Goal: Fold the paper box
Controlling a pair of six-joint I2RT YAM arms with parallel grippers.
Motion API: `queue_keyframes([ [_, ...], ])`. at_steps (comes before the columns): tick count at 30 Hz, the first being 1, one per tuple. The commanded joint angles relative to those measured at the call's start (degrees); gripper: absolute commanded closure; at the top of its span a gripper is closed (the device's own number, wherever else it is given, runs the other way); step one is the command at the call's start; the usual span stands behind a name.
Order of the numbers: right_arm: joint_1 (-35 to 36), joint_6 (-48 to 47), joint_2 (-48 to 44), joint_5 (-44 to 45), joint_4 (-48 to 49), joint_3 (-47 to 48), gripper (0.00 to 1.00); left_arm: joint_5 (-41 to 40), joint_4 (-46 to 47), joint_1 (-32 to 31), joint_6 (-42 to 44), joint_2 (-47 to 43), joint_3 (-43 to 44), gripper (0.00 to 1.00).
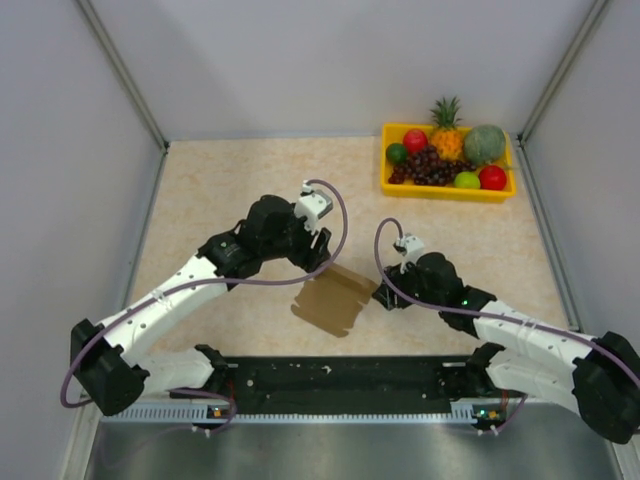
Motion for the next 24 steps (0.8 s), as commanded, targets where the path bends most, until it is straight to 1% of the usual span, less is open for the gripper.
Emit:
queue_keyframes([
  [1, 0.40, -5.43, 4.66, 3.86, 5.47, 3.38, 0.56, 2.96, 0.78, -0.08, 2.89, -1.63, 0.07, 0.36],
  [3, 0.40, -5.96, 6.16, 4.47, 4.33, 4.45, 0.59, 1.82, 1.48, 0.01, 1.32, -1.71, -0.46, 0.36],
  [7, 0.40, -5.96, 6.26, 4.83, 5.55, 4.01, 0.68, -5.20, 4.02, 0.01, -3.35, -3.12, -3.00, 0.35],
  [9, 0.40, -6.22, 5.91, 3.94, 5.90, 3.92, 0.73, -4.00, 5.87, 0.01, -3.71, -3.56, -4.50, 0.37],
  [10, 0.40, -6.40, 5.99, 4.12, 5.21, 4.62, 0.78, -3.55, 7.09, 0.01, -3.44, -3.56, -5.20, 0.37],
  [11, 0.40, -6.75, 6.60, 3.60, 4.68, 5.41, 0.80, -0.77, 7.71, -0.08, -1.44, -3.30, -5.82, 0.37],
  [12, 0.40, -8.32, 7.48, 2.98, 3.98, 7.51, 0.83, 0.39, 7.81, -0.16, -0.38, -2.34, -5.74, 0.37],
  [13, 0.40, -9.29, 8.18, 1.41, 2.23, 8.75, 0.88, 0.93, 7.29, -0.34, -0.02, -1.72, -5.39, 0.37],
  [14, 0.31, -10.69, 10.28, 1.05, 1.26, 10.06, 0.91, 1.37, 6.76, -0.52, 2.07, -1.11, -4.34, 0.37],
  [15, 0.23, -12.97, 11.43, 0.69, 0.03, 13.04, 1.00, 1.37, 5.19, -0.69, 3.14, -0.49, -3.81, 0.37],
  [17, -0.65, -15.35, 14.50, -1.85, -0.86, 15.69, 1.00, 1.29, 4.82, -0.87, 6.29, -0.40, -2.93, 0.39],
  [19, -1.88, -19.66, 16.09, -5.61, -0.34, 17.37, 1.00, 0.41, 5.08, -0.78, 6.67, -0.22, -2.31, 0.40],
  [20, -2.67, -21.50, 17.75, -8.33, 1.14, 17.72, 1.00, -1.16, 4.82, -0.35, 3.97, -0.05, -0.74, 0.40],
  [21, -3.11, -26.13, 18.47, -9.49, 1.85, 18.33, 1.00, -0.74, 4.12, 0.35, 2.64, 0.65, 0.32, 0.41],
  [22, -4.25, -27.65, 18.82, -11.51, 3.25, 18.25, 1.00, 1.00, 2.90, 1.41, 1.14, 1.01, 1.20, 0.41],
  [23, -5.13, -29.32, 19.09, -13.79, 4.31, 18.08, 1.00, 3.46, 2.45, 2.63, -2.79, 1.18, 2.51, 0.40],
  [24, -5.48, -32.99, 19.70, -15.90, 6.06, 17.81, 1.00, 7.66, 2.45, 5.87, -4.74, 1.10, 2.53, 0.39],
])
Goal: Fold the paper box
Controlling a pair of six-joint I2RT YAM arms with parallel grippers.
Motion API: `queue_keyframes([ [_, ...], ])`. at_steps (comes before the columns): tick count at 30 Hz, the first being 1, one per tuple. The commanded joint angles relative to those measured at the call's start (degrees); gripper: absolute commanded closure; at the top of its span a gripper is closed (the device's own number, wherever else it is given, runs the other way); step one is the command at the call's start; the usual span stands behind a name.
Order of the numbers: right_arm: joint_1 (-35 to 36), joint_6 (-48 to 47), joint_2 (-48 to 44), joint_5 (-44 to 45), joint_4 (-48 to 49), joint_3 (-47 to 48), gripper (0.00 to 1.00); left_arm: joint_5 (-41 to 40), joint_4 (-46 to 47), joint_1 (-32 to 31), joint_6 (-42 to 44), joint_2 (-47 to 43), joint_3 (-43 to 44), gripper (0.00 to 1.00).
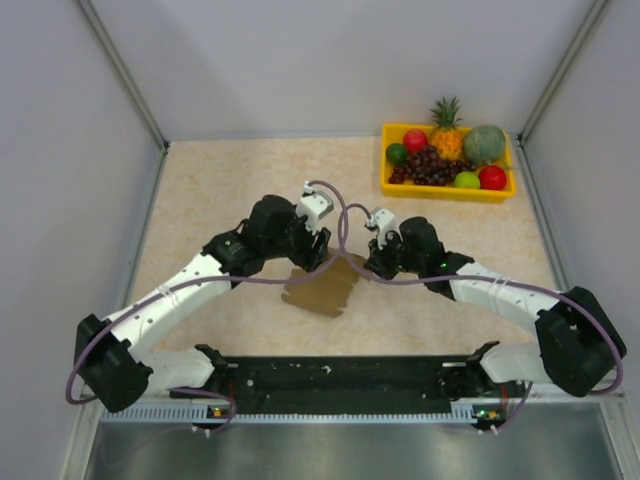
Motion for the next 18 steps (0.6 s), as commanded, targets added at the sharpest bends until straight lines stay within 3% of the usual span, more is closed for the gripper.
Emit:
queue_keyframes([
  [1, -2.89, -15.01, 1.96, -12.24, 5.62, 1.38, 1.00, 8.98, 1.15, 7.42, -8.84, 0.14, 4.78, 0.38],
  [5, -4.73, -26.17, 4.59, -18.92, 2.83, 2.77, 1.00, 19.18, 3.96, 17.18, -17.46, -1.18, 0.83, 0.37],
  [8, -5.44, -36.34, 5.30, -26.14, 3.25, 3.13, 1.00, 20.68, 1.18, 17.72, -14.49, 2.57, 2.22, 0.38],
  [13, -5.53, -39.64, 9.77, -25.10, -1.05, 7.26, 0.96, 27.45, -4.89, 17.81, -8.87, 12.86, 9.76, 0.36],
  [16, -5.61, -39.47, 10.66, -21.59, -0.19, 8.76, 0.82, 27.81, -7.09, 17.81, -7.89, 19.80, 12.41, 0.37],
  [17, -5.61, -37.81, 10.66, -20.53, 0.52, 8.58, 0.71, 28.33, -7.19, 17.72, -7.89, 21.82, 12.60, 0.38],
  [18, -5.61, -37.01, 10.49, -18.70, 0.79, 8.49, 0.65, 27.90, -6.67, 17.64, -8.33, 22.10, 12.42, 0.39],
])
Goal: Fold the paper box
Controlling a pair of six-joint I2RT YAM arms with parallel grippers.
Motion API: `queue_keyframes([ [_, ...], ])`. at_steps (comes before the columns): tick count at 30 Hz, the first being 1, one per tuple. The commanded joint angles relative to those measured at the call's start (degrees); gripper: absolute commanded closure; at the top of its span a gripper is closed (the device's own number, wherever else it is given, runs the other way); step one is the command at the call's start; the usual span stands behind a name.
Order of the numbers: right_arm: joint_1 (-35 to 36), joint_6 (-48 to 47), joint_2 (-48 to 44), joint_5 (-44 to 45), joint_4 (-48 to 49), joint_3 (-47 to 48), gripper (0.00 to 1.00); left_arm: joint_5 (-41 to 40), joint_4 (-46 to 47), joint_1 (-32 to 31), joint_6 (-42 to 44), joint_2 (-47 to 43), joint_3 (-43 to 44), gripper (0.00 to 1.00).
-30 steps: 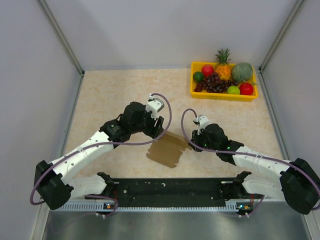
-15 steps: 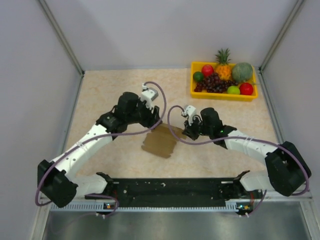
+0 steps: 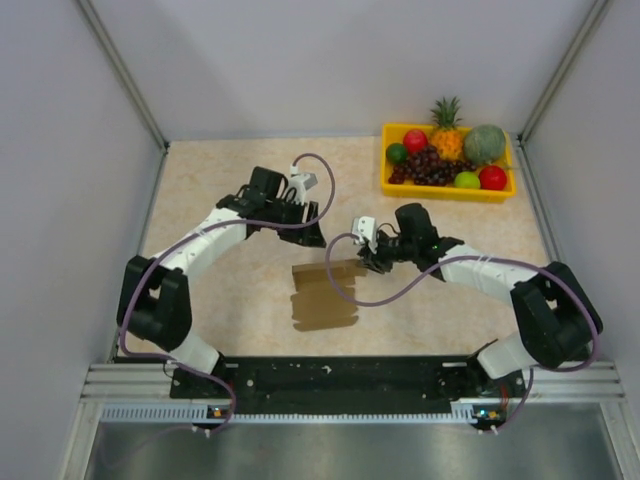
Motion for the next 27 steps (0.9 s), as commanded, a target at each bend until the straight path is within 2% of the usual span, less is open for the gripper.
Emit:
queue_keyframes([
  [1, -0.41, 0.12, -0.16, 3.55, 2.36, 1.96, 0.59, 3.20, -1.88, -0.29, 1.33, 3.14, 1.65, 0.39],
  [2, -0.41, 3.62, -1.38, 4.78, 3.50, 1.52, 0.46, 3.20, -0.91, -0.55, 1.15, 1.66, 0.86, 0.39],
  [4, -0.41, 8.28, -3.14, 8.81, 4.12, 0.99, 0.33, 2.15, 1.81, -0.64, 0.71, -0.46, -1.42, 0.39],
  [6, -0.24, 18.12, -7.51, 13.28, 4.30, 0.64, 0.15, -0.56, 2.70, -0.82, 0.97, -3.80, -2.57, 0.38],
  [7, -0.41, 21.98, -9.55, 15.66, 3.34, 0.64, 0.14, -1.45, 3.05, -0.99, 1.67, -4.85, -3.62, 0.38],
  [8, -0.33, 29.76, -11.31, 18.56, 1.94, 0.47, 0.10, -2.59, 3.14, -1.69, 2.29, -6.60, -4.07, 0.37],
  [9, -0.33, 33.85, -14.72, 25.90, -2.42, 0.72, 0.08, -5.04, 2.97, -2.30, 2.90, -7.23, -4.25, 0.37],
  [11, -0.41, 46.21, -17.03, 28.60, -9.12, 1.86, 0.01, -8.12, 1.91, -4.84, 5.62, -8.46, -4.42, 0.37],
  [13, -0.33, 53.71, -20.62, 26.06, -12.49, 0.56, 0.01, -12.16, 0.95, -6.61, 7.91, -8.21, -3.73, 0.38],
  [14, -0.41, 64.89, -22.03, 25.80, -12.14, -2.15, 0.01, -12.01, -0.10, -7.66, 8.09, -6.99, -3.28, 0.39],
  [16, -0.24, 74.62, -25.36, 23.43, -6.38, -5.41, 0.04, -10.09, -2.03, -8.11, 8.10, -5.23, -1.45, 0.41],
  [17, 0.81, 85.37, -26.26, 23.60, -2.07, -9.86, 0.27, -9.55, -2.74, -8.29, 8.10, -3.74, -1.17, 0.41],
  [20, 3.62, 98.08, -27.58, 27.71, 9.64, -16.91, 0.31, -9.81, -2.49, -8.64, 7.22, -3.19, -1.43, 0.38],
  [22, 6.43, 100.15, -26.10, 32.03, 10.80, -17.64, 0.36, -9.81, -1.26, -8.99, 7.56, -3.72, -2.74, 0.34],
  [25, 7.06, 102.26, -21.79, 31.86, 13.78, -17.64, 0.41, -11.30, 1.64, -10.48, 9.66, -5.83, -5.29, 0.31],
  [26, 7.14, 103.40, -20.65, 31.95, 16.75, -18.51, 0.47, -12.35, 1.99, -12.05, 10.55, -6.27, -5.74, 0.30],
  [27, 7.23, 103.84, -18.99, 31.86, 17.56, -18.61, 0.48, -14.62, 2.26, -13.02, 11.51, -6.44, -6.09, 0.30],
])
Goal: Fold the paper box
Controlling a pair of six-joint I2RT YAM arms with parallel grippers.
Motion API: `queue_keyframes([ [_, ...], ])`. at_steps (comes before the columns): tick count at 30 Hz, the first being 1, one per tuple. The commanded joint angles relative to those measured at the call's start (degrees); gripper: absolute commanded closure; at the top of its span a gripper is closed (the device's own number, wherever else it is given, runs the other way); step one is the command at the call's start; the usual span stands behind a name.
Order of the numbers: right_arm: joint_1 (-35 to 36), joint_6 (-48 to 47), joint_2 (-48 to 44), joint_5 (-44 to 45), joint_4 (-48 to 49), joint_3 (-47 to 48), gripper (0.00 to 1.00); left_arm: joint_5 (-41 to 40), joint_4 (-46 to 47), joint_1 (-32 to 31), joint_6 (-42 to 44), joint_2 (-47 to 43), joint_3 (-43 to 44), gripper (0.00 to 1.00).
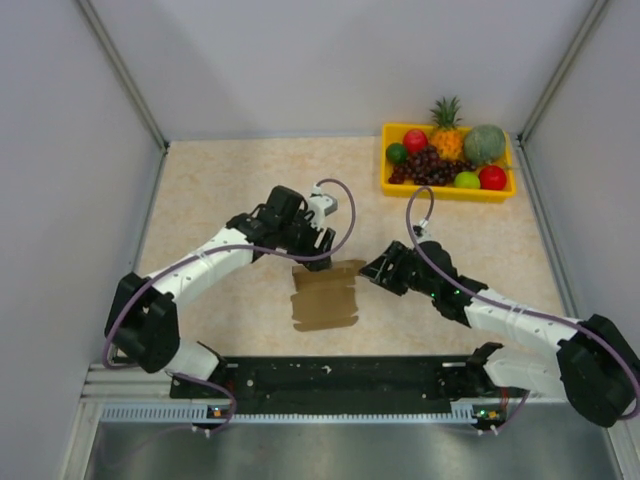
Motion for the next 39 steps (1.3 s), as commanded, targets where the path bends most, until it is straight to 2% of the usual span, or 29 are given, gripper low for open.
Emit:
queue_keyframes([
  [1, 0.74, 10.34, 3.95, 2.70, 12.37, -0.16, 0.48, -5.13, 3.24, -4.59, 6.11, -2.88, -1.94, 0.30],
  [3, 0.74, 10.78, 4.92, 3.14, 14.12, -0.25, 0.53, -8.11, 2.37, -7.06, 7.71, -1.75, -1.59, 0.30],
  [7, 0.83, 10.09, 7.11, 3.85, 14.04, 0.62, 0.56, -10.67, -0.88, -8.12, 10.35, 0.28, 0.95, 0.31],
  [8, 0.74, 9.91, 8.00, 3.58, 14.13, 1.41, 0.61, -11.11, -1.84, -8.29, 10.79, 0.89, 1.48, 0.31],
  [12, 0.83, 10.78, 11.52, 2.35, 17.38, 1.77, 0.69, -11.12, -2.73, -9.00, 14.39, 2.12, 2.89, 0.31],
  [21, 0.74, 11.05, 13.81, 2.26, 20.28, 1.33, 0.70, -12.18, -3.43, -9.61, 16.15, 5.47, 4.65, 0.33],
  [28, 0.74, 10.43, 13.80, 2.53, 19.76, 2.29, 0.65, -11.82, -2.91, -9.61, 15.72, 7.14, 4.21, 0.40],
  [33, 0.74, 11.22, 16.97, 1.65, 22.65, 2.56, 0.75, -12.08, -2.21, -9.70, 15.37, 6.79, 3.60, 0.44],
  [34, 0.83, 11.49, 17.75, 1.56, 23.61, 2.30, 0.80, -12.26, -2.12, -9.79, 15.28, 6.52, 3.51, 0.44],
  [39, 1.44, 12.02, 19.95, 1.82, 25.55, 2.39, 0.82, -12.35, -1.24, -9.88, 14.75, 6.34, 2.72, 0.44],
])
